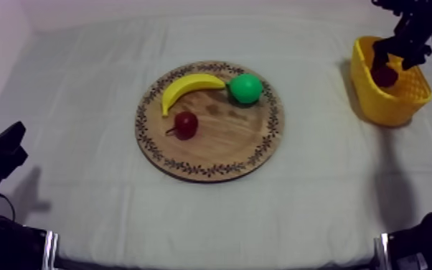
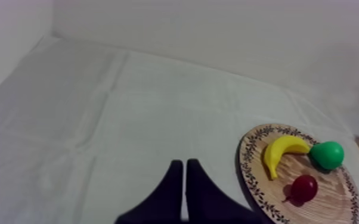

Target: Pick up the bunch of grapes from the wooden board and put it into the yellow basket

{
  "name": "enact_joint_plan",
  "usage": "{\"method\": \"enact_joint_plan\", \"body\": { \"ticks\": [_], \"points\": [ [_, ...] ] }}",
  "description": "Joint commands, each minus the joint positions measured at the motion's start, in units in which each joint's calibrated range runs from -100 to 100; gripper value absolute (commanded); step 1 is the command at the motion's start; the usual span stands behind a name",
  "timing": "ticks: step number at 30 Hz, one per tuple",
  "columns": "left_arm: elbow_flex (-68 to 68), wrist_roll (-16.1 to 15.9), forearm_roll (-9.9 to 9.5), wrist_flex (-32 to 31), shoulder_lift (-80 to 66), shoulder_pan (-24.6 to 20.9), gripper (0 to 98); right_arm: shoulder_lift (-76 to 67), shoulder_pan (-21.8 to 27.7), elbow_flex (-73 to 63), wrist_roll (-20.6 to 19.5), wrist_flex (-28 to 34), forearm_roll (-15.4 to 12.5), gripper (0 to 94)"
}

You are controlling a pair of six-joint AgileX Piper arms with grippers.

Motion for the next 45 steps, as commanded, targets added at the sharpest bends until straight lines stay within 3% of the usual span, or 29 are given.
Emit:
{"method": "enact_joint_plan", "body": {
  "ticks": [1, 11, 34, 45],
  "points": [
    [-0.03, 0.00, 0.00, -0.03, 0.00, 0.00, 0.1, -3.69, 0.46, 2.03, 0.72, -1.25, -0.38, 67.0],
    [-0.03, 0.00, 0.00, -0.03, 0.00, 0.00, 0.1, -26.63, 2.17, 15.30, 3.68, -7.08, -1.38, 57.4],
    [-0.03, 0.00, 0.00, -0.03, 0.00, 0.00, 0.1, -75.51, -5.57, 47.56, 0.77, -6.02, -0.75, 36.7],
    [-0.03, 0.00, 0.00, -0.03, 0.00, 0.00, 0.1, -97.39, -7.60, 67.22, 1.09, -12.60, -1.86, 24.9]
  ]
}}
